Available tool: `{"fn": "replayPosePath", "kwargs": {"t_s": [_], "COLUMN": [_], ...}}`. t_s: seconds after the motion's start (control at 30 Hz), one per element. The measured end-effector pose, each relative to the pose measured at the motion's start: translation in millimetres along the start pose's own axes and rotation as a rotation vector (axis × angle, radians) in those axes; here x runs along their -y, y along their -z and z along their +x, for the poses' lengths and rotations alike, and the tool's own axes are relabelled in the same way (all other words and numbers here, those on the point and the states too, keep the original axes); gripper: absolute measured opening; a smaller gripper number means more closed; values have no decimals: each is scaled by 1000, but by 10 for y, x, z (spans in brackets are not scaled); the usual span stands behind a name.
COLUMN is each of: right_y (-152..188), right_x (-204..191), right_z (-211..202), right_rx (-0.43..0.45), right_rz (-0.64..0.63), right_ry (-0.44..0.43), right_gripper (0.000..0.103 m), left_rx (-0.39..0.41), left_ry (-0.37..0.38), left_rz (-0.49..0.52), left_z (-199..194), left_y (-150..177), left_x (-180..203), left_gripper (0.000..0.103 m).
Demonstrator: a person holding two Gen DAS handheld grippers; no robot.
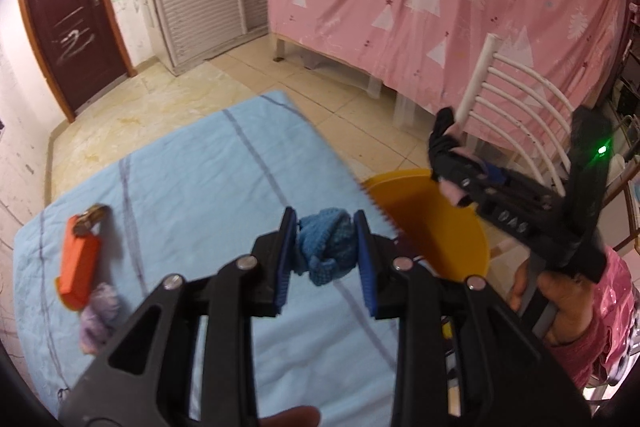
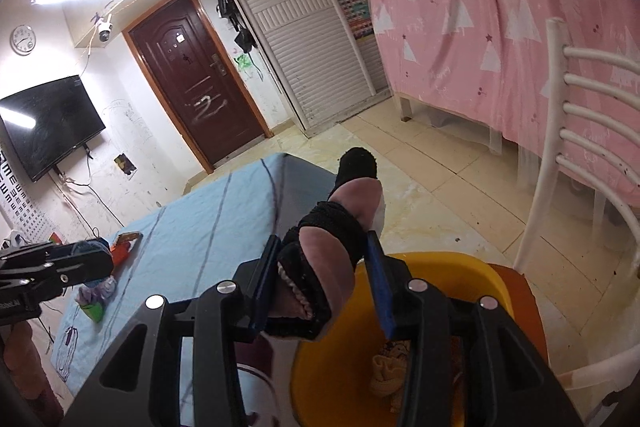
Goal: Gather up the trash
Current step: 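Carry the ball and sock to the yellow bin and open both tools, then move both open tools back over the bedsheet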
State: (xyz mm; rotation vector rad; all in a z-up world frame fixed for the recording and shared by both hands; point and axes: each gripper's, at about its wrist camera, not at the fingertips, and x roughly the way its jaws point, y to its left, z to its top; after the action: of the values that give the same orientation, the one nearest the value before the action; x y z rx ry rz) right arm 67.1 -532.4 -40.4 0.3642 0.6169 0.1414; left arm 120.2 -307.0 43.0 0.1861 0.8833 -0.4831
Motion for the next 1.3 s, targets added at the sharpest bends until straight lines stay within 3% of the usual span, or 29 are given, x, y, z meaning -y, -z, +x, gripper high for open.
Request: {"fn": "replayPosePath", "kwargs": {"t_s": [0.03, 0.17, 0.2, 0.6, 0.63, 0.7, 0.93, 1.3], "right_y": [11, 54, 63, 44, 45, 46, 3, -100], "right_x": [35, 158, 191, 818, 852, 875, 739, 141], "right_z": [19, 47, 33, -349, -383, -424, -371, -141], "right_rx": [-8, -17, -11, 132, 141, 152, 142, 79], "right_rz": [3, 35, 41, 195, 202, 207, 179, 55], "right_ry": [3, -10, -6, 52, 57, 67, 49, 22], "right_gripper": [42, 69, 71, 73, 73, 74, 75, 76], "left_rx": [-2, -14, -17, -52, -54, -60, -34, 10], "left_ry": [9, 51, 57, 125, 131, 154, 143, 130], "left_rz": [0, 8, 11, 52, 52, 47, 60, -28], "left_z": [16, 138, 166, 461, 471, 487, 396, 94], "left_y": [-20, -99, -111, -240, -250, -283, -248, -237], "left_x": [27, 243, 291, 696, 701, 728, 731, 168], "left_gripper": [27, 27, 27, 28, 31, 57, 60, 60]}}
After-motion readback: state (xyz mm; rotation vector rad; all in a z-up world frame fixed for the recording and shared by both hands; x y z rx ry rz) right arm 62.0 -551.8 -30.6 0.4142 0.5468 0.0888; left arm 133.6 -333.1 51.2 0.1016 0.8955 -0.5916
